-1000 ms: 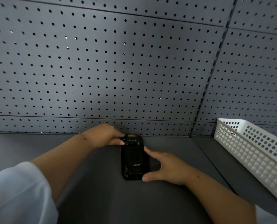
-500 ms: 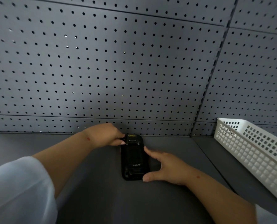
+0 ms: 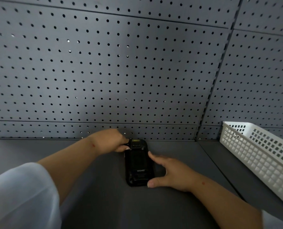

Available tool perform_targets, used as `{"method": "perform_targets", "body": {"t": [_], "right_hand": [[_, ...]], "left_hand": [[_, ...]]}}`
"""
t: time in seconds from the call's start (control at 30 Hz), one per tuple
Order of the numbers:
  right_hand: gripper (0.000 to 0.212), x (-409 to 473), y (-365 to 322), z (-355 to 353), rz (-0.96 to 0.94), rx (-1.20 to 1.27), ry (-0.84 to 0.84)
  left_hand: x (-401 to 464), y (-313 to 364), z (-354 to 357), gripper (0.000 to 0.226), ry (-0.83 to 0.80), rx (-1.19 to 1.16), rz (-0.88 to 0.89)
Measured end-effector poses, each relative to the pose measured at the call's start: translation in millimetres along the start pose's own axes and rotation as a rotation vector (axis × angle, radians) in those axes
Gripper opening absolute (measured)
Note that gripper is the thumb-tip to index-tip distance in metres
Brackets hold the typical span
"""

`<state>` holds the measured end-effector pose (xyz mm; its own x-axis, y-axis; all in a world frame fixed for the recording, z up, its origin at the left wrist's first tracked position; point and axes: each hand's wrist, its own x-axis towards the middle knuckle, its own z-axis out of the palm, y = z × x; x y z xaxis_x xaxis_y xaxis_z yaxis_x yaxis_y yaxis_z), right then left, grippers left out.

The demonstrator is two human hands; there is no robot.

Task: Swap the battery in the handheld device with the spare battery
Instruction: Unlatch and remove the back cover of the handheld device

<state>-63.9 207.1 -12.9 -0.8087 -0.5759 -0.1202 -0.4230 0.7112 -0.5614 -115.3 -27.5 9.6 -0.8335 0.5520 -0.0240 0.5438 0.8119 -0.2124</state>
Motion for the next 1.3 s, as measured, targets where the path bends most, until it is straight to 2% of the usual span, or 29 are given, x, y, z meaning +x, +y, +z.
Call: {"method": "perform_targets", "body": {"t": [0.43,0.7,0.97,1.2,1.3], "right_hand": [[0.096,1.5,2.5,1.5,-0.01,-0.007,0.006],[0.097,2.0,2.6,2.1,-0.021,-0.037,0.02],[0.097,2.1,4.3,2.0,-0.029,-0.033,0.017],[0.097,2.1,4.6,3.3,-0.032,-0.043,0.021],[0.097,1.5,4.3,3.3,-0.027,-0.024,0.029]], "left_hand": [[0.2,-3.3,-0.7,0.04,-0.031,0.065,0.052],[5.8,6.5,-7.2,0.035,-0.065,0.05,-0.044],[4.6,-2.7,-1.1,0.041,-0.119,0.012,-0.031],[1.0,-1.2,5.2,0.04,-0.031,-0.012,-0.079],[-5.1,9.7,9.1,0.038,0.104,-0.107,-0.151]]}}
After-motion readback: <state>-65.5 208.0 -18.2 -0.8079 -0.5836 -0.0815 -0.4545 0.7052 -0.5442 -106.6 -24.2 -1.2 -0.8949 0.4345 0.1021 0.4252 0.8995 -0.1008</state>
